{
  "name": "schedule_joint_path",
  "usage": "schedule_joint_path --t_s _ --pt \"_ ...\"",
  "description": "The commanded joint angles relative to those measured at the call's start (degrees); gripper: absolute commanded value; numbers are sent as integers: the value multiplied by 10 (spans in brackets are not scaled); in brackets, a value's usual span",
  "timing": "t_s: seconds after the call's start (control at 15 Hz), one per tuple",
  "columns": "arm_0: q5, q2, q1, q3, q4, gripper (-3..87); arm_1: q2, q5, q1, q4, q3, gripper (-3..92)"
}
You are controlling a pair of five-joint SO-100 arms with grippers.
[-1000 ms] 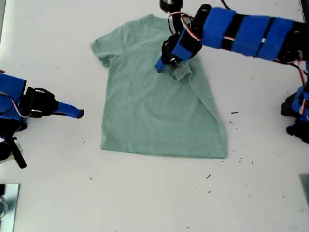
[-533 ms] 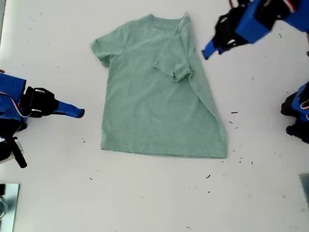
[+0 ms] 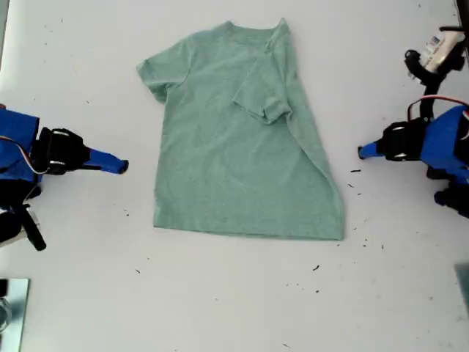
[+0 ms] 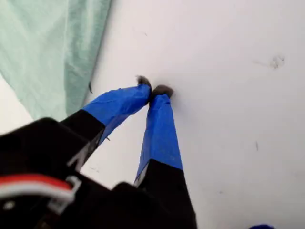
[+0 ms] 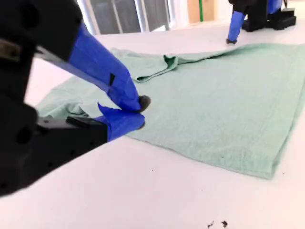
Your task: Fold t shirt
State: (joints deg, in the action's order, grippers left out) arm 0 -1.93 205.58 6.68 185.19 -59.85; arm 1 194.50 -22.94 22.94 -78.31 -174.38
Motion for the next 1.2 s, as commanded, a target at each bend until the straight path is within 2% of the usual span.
schedule_joint_path --t_s 0.0,0.07,0.13,0.27,0.4,0.53,0.6,0.67,0.73,0.8,0.87,1.13 --pt "-2 -18 17 -72 33 -3 22 8 -9 -6 -25 25" --pt "-18 -141 35 -179 35 -3 22 11 -11 -6 -25 25" --pt "-50 -341 84 -333 -23 -3 22 11 -11 -6 -25 25" --pt "-182 -659 215 -676 -192 -2 25 3 -4 -5 -25 25" --pt "-319 -870 341 -942 -288 -2 27 -2 -3 -4 -26 25" --pt "-429 -1053 461 -1096 -302 -2 29 -5 -2 -4 -26 25" --pt "-458 -1133 485 -1172 -312 -2 30 -7 -1 -3 -26 25" --pt "-465 -1168 491 -1212 -313 38 30 -6 -4 -3 -26 25" --pt "-465 -1173 490 -1218 -314 214 29 -4 -8 -3 -26 25" --pt "-466 -1169 490 -1213 -315 282 29 -2 -10 -3 -26 25" --pt "-468 -1160 492 -1211 -316 319 29 -4 -8 -3 -26 25" --pt "-472 -1155 478 -1165 -316 332 30 -4 -7 -3 -27 25"
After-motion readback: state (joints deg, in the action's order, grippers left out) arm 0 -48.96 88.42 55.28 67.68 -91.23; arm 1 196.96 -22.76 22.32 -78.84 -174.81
